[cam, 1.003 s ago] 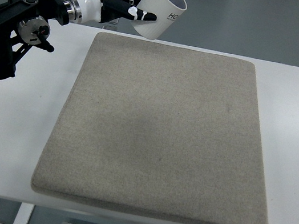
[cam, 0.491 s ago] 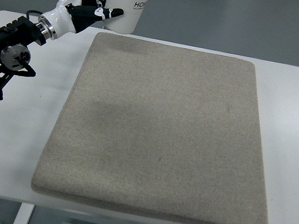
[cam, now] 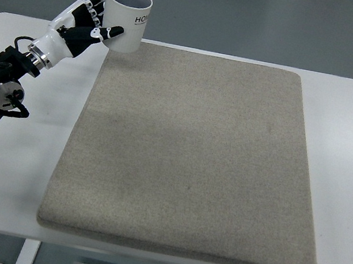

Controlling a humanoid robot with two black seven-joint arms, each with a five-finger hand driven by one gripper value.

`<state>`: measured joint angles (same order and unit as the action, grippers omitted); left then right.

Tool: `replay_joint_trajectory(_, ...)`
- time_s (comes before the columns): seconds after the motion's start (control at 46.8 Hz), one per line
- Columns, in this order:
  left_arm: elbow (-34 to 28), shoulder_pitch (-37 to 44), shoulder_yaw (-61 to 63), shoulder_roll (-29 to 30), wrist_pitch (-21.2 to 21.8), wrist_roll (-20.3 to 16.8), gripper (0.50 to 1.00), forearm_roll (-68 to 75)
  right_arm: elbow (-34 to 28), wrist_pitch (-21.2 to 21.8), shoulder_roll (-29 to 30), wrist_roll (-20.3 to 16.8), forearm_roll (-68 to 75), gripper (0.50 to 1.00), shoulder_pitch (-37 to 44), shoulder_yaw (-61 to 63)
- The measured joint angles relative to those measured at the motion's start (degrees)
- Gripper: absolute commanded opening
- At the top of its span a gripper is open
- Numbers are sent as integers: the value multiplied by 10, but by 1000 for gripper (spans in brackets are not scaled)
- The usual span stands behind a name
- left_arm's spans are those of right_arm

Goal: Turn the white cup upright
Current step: 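Lower the upright mug onto the pad with the left hand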

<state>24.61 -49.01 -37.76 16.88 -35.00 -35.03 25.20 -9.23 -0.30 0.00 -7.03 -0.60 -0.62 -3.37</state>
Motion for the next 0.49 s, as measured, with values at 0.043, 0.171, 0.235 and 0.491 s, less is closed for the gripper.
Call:
replay_joint_trajectory(0.043,-2,3,0,0,0,0,563,7,0,1,0,0,-1,930,0,0)
replay_joint_trajectory(0.171,-12,11,0,-2,0,0,563,45,0,-1,0,0,-2,930,0,1)
replay_joint_trajectory(0.235,-15,15,0,-4,0,0,566,61,0,-3,0,0,-2,930,0,1)
replay_joint_trajectory(0.491,-18,32,0,-9,0,0,581,87,0,-3,0,0,-2,930,0,1)
